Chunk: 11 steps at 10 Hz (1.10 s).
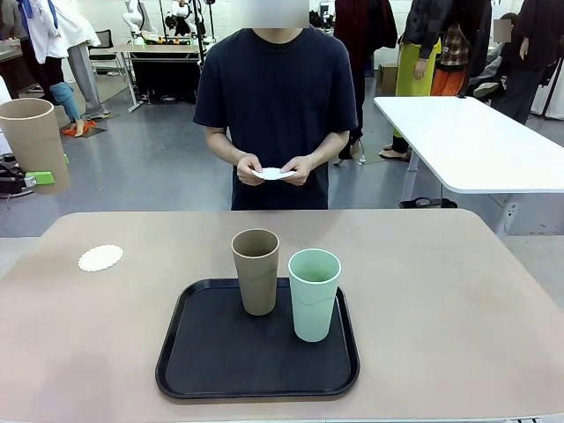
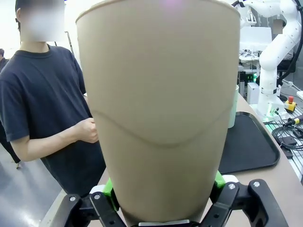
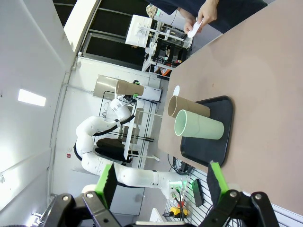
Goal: Place coasters on the table and set cups on them.
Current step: Pick up one Reusable plastic cup and place it on a coaster set by the human.
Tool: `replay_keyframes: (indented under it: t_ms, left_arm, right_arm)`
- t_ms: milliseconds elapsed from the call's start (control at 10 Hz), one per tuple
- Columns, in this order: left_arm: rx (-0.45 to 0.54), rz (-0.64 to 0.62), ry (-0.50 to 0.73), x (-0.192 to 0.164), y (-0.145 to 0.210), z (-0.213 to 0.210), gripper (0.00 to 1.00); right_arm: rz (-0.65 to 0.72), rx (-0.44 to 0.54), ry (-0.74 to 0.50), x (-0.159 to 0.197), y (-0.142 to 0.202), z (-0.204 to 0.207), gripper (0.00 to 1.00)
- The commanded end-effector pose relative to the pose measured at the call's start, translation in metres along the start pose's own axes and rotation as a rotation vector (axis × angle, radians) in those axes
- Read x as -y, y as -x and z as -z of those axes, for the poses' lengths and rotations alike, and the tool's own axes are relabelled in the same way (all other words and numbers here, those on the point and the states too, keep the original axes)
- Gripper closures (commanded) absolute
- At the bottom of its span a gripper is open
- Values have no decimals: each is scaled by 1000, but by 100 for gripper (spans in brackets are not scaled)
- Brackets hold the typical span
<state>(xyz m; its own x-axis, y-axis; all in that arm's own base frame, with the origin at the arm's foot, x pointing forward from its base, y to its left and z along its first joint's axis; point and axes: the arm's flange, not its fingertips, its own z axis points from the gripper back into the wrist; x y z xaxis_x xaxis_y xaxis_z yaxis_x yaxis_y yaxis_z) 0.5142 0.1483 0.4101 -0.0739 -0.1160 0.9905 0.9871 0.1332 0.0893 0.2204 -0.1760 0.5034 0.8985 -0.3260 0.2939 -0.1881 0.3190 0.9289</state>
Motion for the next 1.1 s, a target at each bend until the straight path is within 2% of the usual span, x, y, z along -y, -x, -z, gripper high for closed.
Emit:
replay_keyframes:
  t_ms: [0,200,300,500,800,1000]
  left_arm:
    - [0,0,0,0,0,0,22]
    - [84,-55,28,2,46,-10,22]
    - [98,-94,70,-7,71,-8,22]
    - [125,-113,62,0,111,-17,22]
    - [73,-92,51,-8,163,-5,22]
    - [22,-74,53,-10,177,14,22]
  right_arm:
    - [4,13,-6,0,-1,2,0]
    - [4,13,-6,0,-1,2,0]
    - [4,13,-6,0,-1,2,0]
    - [4,13,-6,0,-1,2,0]
    - [4,13,-6,0,-1,2,0]
    - [4,13,-6,0,-1,2,0]
